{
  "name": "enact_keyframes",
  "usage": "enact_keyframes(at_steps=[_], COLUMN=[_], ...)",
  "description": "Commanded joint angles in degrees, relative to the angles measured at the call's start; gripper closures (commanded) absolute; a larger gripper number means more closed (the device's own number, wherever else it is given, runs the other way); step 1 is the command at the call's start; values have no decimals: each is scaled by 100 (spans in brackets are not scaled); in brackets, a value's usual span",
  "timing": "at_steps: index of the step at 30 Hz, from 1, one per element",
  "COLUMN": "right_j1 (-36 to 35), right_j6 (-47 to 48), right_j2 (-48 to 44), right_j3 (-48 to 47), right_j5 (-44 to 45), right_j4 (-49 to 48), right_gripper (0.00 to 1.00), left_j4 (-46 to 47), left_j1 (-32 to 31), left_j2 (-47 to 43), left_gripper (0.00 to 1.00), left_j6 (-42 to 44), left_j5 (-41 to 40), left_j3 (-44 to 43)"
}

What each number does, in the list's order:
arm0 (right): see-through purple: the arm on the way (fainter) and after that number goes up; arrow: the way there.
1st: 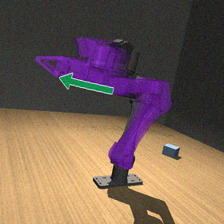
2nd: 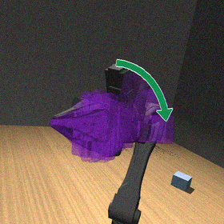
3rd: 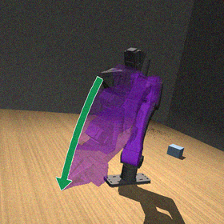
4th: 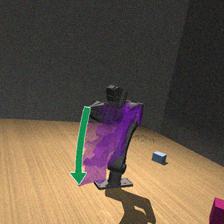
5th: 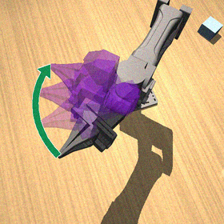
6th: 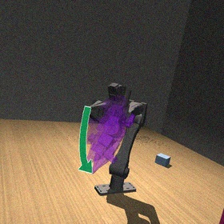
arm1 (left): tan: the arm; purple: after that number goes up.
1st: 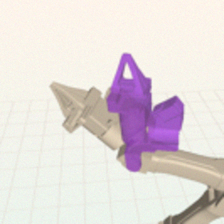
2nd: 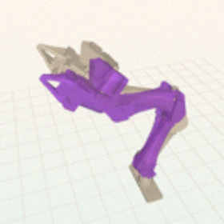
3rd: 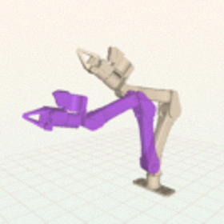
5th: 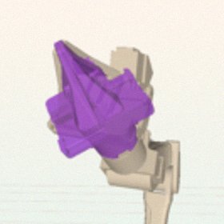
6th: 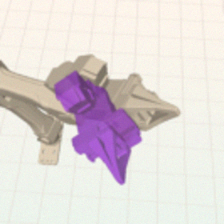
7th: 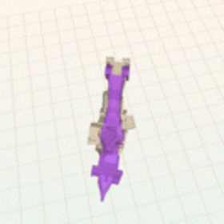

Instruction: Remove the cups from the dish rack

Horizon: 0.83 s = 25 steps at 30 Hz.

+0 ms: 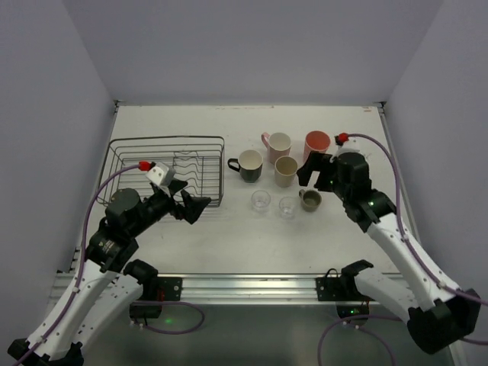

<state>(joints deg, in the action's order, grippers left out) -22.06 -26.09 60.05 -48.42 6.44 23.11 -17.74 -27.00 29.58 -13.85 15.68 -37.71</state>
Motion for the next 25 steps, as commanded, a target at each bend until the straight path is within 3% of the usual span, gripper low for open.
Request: enact_keyframes(at_steps=[1,8,12,17,20,25], right_j1=[-8,0,0,0,0,9], right_j6=[253,438,438,438,447,218], right_j2=[-1203,-3762,-4807,-5390,-5513,-5312], right_j3=[201,334,281,369,395,395], right_j5=[-231,-600,-434,832,833,394], right_j4=[-456,-650,-554,-405,-351,-360], right_gripper=[1,1,1,1,1,1], left_j4=[59,236,-106,-546,-634,-669], left_j1=[46,46,46,46,46,46], left_j2=[-75,266,487,338,172,-49], left_gripper=[0,0,0,0,0,0], left_j6=[-4,-250,-250,39,92,-65], left_j5=[-127,-363,-1161,-2050,-2262,-2359], left_j3=[-87,-877,-1501,-2327,-2557,-2127])
